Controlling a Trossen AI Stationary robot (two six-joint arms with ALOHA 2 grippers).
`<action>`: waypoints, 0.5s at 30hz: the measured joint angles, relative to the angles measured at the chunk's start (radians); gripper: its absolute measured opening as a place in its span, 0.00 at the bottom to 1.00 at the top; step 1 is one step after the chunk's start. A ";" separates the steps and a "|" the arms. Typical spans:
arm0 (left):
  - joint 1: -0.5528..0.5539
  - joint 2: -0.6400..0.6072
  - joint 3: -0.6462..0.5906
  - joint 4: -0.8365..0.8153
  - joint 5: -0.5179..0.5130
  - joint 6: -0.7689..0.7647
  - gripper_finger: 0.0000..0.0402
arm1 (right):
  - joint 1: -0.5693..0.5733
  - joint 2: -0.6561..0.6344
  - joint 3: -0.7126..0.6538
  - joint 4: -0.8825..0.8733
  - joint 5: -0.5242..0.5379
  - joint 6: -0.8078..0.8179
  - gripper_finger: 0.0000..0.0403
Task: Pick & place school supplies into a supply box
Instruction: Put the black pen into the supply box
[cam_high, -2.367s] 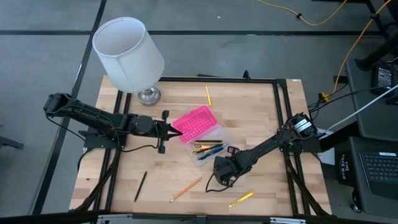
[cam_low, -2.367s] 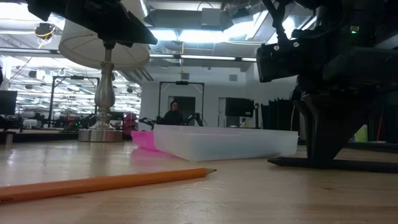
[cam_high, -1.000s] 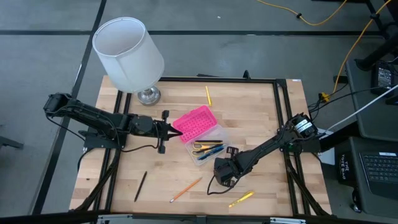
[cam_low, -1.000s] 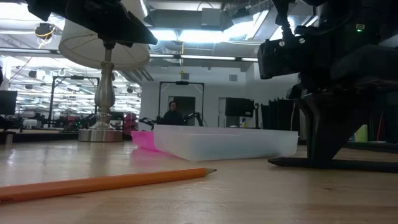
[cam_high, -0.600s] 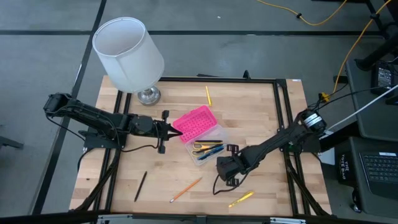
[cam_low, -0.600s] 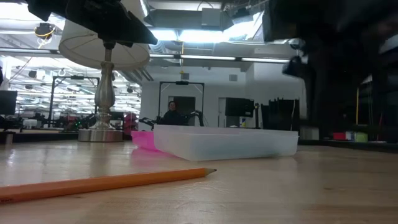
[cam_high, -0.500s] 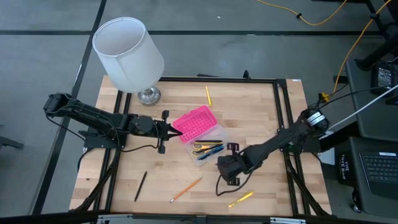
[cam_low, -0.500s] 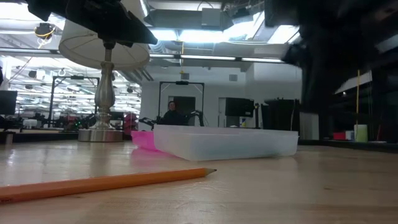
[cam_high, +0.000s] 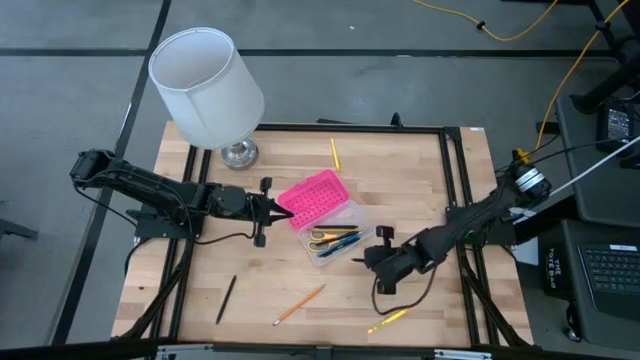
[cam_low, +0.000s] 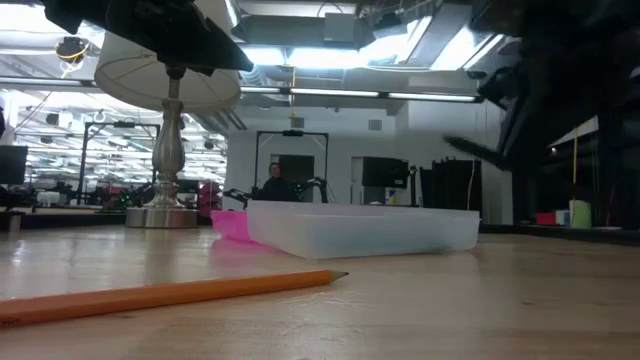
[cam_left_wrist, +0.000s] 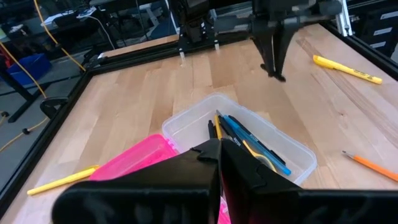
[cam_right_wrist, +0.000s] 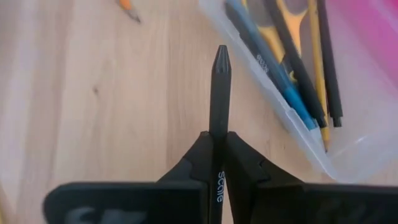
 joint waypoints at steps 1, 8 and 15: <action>0.000 0.000 0.000 0.000 0.000 0.000 0.01 | 0.000 -0.026 -0.021 0.025 0.000 -0.001 0.06; 0.000 0.000 0.000 0.001 0.000 0.000 0.01 | 0.000 -0.173 -0.091 0.132 0.009 -0.056 0.06; 0.000 0.000 0.000 0.001 0.000 0.000 0.01 | -0.032 -0.184 -0.080 0.200 0.010 -0.207 0.06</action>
